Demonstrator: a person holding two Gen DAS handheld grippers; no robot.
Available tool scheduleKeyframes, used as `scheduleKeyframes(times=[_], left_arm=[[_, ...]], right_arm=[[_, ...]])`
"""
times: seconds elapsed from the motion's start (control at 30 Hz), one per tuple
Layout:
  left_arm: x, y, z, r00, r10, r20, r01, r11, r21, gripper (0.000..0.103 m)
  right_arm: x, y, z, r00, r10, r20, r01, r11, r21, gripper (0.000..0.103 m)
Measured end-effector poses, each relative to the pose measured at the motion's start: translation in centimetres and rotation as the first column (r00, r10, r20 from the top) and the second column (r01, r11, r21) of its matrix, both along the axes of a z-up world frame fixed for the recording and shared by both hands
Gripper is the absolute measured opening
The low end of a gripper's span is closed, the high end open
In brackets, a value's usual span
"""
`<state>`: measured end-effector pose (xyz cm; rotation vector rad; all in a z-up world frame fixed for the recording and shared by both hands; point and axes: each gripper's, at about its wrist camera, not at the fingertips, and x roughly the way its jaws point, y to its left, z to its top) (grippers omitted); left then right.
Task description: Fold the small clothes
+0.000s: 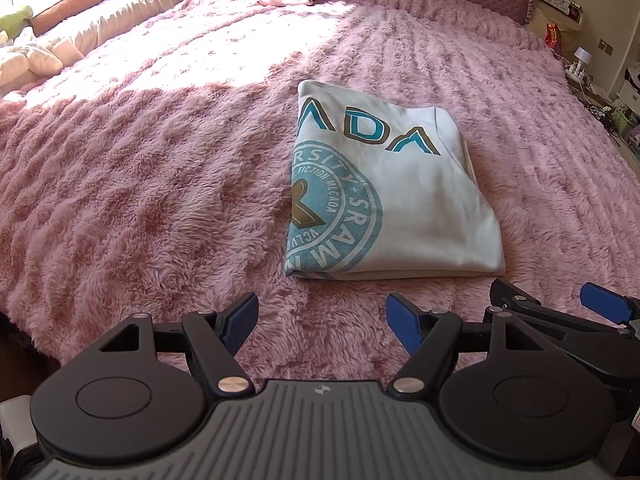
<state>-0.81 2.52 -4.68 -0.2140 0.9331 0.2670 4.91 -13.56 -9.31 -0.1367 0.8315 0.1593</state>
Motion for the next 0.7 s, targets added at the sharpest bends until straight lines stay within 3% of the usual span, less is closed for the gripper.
scheduleKeyframes(times=[0.7], left_arm=[[0.3, -0.1, -0.27, 1.0, 0.007, -0.021, -0.006, 1.0, 0.02, 0.085]], right_arm=[[0.29, 0.07, -0.52, 1.0, -0.003, -0.016, 0.003, 1.0, -0.005, 0.082]])
